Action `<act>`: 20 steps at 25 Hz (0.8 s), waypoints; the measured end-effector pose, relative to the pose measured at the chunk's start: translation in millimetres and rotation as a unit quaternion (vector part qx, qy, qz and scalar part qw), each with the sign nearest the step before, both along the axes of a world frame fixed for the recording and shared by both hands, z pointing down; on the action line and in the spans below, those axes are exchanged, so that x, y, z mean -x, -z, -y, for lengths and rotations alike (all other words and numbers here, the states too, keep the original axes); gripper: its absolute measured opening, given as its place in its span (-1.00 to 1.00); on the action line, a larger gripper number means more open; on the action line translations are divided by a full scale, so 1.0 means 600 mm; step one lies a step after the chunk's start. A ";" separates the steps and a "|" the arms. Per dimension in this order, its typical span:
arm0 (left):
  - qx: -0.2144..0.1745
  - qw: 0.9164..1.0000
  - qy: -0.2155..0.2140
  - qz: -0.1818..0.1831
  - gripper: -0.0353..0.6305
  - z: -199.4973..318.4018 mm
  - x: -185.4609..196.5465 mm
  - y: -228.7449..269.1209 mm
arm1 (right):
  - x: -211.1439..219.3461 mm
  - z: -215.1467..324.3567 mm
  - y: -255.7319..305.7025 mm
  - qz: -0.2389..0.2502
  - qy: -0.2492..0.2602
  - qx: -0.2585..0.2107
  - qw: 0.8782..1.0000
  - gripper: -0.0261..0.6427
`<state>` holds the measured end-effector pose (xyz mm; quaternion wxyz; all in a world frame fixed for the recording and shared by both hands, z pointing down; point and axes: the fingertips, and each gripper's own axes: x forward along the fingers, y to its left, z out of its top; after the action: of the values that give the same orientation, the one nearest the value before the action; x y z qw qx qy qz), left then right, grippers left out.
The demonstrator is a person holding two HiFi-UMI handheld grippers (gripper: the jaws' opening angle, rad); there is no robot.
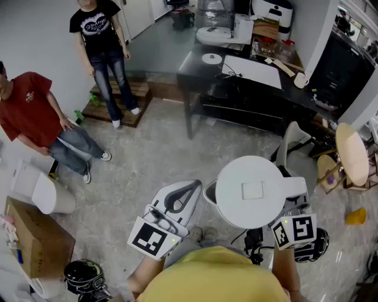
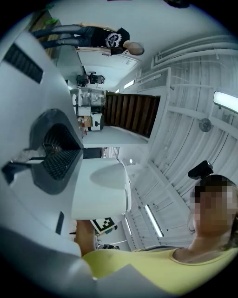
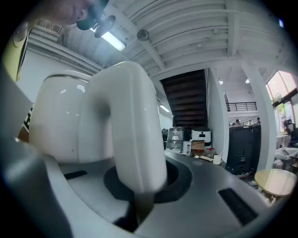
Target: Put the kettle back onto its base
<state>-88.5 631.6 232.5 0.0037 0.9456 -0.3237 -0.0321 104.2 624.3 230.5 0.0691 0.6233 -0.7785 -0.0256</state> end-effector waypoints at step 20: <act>0.004 1.000 -0.029 -0.004 -0.89 0.034 0.042 -0.023 | 0.040 0.021 -0.015 0.007 -0.029 -0.006 1.000 -0.80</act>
<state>-114.0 611.1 246.5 0.0092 0.9543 -0.2966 -0.0346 80.0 612.0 239.4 0.0605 0.6460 -0.7606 -0.0240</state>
